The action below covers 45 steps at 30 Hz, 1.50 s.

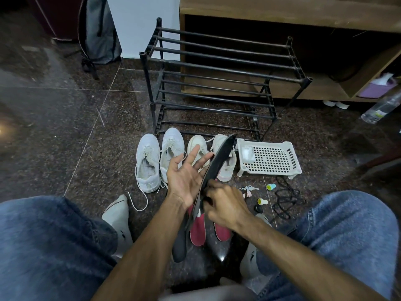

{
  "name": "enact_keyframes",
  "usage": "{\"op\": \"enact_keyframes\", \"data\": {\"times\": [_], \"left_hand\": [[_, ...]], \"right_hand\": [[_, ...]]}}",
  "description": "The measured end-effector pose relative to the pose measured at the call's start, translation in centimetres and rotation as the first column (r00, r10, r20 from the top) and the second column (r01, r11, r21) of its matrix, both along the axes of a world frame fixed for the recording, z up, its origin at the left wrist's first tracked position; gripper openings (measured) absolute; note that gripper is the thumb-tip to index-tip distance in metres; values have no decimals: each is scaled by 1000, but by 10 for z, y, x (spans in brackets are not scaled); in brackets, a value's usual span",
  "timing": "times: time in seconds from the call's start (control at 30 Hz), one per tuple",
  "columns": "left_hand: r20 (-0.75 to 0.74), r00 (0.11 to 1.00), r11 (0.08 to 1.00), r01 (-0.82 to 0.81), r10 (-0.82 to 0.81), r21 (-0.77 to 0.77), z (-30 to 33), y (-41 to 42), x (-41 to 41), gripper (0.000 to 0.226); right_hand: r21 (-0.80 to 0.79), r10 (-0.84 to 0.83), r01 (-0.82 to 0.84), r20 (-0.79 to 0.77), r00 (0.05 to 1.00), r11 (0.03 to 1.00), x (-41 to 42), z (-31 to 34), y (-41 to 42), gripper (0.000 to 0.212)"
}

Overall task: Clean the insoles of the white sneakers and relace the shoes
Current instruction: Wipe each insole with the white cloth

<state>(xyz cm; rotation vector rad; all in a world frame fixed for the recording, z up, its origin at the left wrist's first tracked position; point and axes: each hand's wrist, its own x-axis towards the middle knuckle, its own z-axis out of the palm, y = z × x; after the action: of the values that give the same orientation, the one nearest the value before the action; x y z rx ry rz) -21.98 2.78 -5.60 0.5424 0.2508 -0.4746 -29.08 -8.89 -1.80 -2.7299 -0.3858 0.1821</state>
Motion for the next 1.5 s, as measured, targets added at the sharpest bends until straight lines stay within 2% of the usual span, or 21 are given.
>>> {"op": "enact_keyframes", "data": {"times": [0.07, 0.17, 0.3, 0.37, 0.47, 0.53, 0.57, 0.67, 0.73, 0.8, 0.93, 1.0, 1.07, 1.13, 1.23, 1.3, 1.37, 1.5], "left_hand": [[-10, 999, 998, -46, 46, 50, -2, 0, 2, 56], [-86, 996, 983, 14, 1, 184, -3, -6, 1, 37], [-92, 990, 977, 124, -109, 175, -1, -19, -11, 33], [-71, 986, 979, 159, -152, 125, -2, -19, -13, 40], [-38, 983, 980, 183, -180, 82, -3, -12, -16, 65], [4, 967, 958, 254, -256, 130, -5, -12, -22, 75], [11, 961, 945, 271, -277, 182, -5, -13, -24, 71], [21, 972, 944, 222, -234, 246, -5, -14, -27, 47], [-7, 985, 969, 170, -171, 182, -8, -12, -25, 44], [-36, 992, 985, 128, -125, 116, -13, -11, -24, 49], [-56, 996, 997, 76, -74, 24, -14, -14, -24, 51], [-58, 998, 1000, 11, -12, -15, -14, -13, -21, 49], [-81, 995, 995, -66, 60, -74, -16, -8, -18, 57], [-110, 992, 994, -73, 64, -82, -18, -6, -17, 72], [-100, 993, 997, -70, 67, -27, -18, -8, -17, 76], [-80, 993, 996, -83, 81, -26, -18, -8, -16, 62], [-77, 993, 996, -87, 85, -24, -17, -7, -13, 50], [-42, 997, 993, -73, 69, -95, -21, -4, -14, 75]], "right_hand": [[51, -83, 83, -5, 997, 995, 8, 0, -4, 17], [188, -211, 216, -48, 976, 958, 25, -4, -10, 10], [340, -350, 359, -91, 932, 869, 44, 3, -8, 8], [286, -374, 382, -85, 923, 879, 52, 8, -7, 7], [139, -389, 385, 2, 921, 912, 60, 13, -11, 7], [82, -399, 396, 27, 916, 915, 65, 14, -17, 12], [71, -402, 400, 18, 916, 914, 67, 13, -20, 14], [50, -285, 285, -22, 958, 957, 65, 5, -26, 20], [24, -149, 151, -73, 986, 988, 60, 1, -29, 33], [-29, -84, 82, -92, 992, 996, 60, 0, -33, 44], [-43, -86, 87, 26, 996, 995, 64, 7, -33, 23], [-5, -36, 36, 11, 999, 999, 55, 8, -26, 20], [71, 57, -56, -12, 998, 996, 33, 3, -16, 20], [101, 127, -129, 20, 992, 986, 11, -1, -9, 18], [14, 83, -85, 94, 992, 996, 21, 2, -10, 17], [-16, -13, 16, 130, 991, 1000, 42, 8, -14, 17], [-15, -45, 47, 144, 989, 999, 53, 9, -14, 18], [57, 113, -122, 137, 984, 991, 14, 4, -1, 24]]}}
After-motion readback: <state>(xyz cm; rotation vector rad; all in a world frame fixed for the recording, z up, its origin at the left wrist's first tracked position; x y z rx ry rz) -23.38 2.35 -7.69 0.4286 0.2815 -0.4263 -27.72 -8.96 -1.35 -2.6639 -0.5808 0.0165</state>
